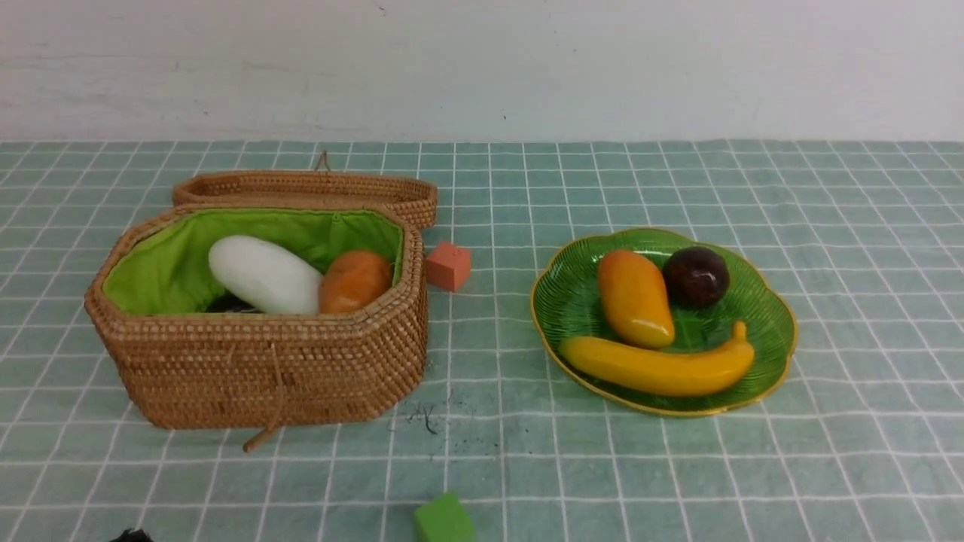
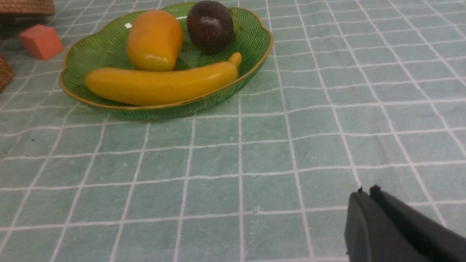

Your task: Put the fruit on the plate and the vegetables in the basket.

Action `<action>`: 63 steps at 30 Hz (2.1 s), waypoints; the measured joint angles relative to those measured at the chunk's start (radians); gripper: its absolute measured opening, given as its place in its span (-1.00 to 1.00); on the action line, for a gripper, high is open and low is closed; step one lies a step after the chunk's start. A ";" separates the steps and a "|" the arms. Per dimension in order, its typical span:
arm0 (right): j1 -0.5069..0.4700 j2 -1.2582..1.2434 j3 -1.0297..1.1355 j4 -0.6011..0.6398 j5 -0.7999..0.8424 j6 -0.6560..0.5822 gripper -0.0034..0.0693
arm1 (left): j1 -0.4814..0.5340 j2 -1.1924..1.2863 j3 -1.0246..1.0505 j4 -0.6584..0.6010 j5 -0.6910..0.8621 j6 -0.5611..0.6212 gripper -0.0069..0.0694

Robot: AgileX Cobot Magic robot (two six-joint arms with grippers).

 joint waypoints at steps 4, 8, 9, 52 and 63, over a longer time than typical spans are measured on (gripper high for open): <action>0.000 -0.001 -0.001 0.027 0.006 0.000 -0.95 | 0.000 0.000 0.000 0.000 0.001 0.000 -0.85; 0.000 -0.001 -0.001 0.028 0.008 0.000 -0.94 | 0.000 0.000 0.000 0.000 0.002 0.000 -0.85; 0.000 -0.001 -0.002 0.028 0.008 0.000 -0.94 | 0.000 0.000 0.000 0.000 0.003 0.000 -0.85; 0.000 -0.001 -0.002 0.030 0.010 0.000 -0.84 | 0.483 -0.142 0.266 0.592 0.137 -0.707 -0.85; 0.000 -0.001 -0.002 0.030 0.010 0.000 -0.82 | 0.483 -0.142 0.266 0.591 0.136 -0.707 -0.85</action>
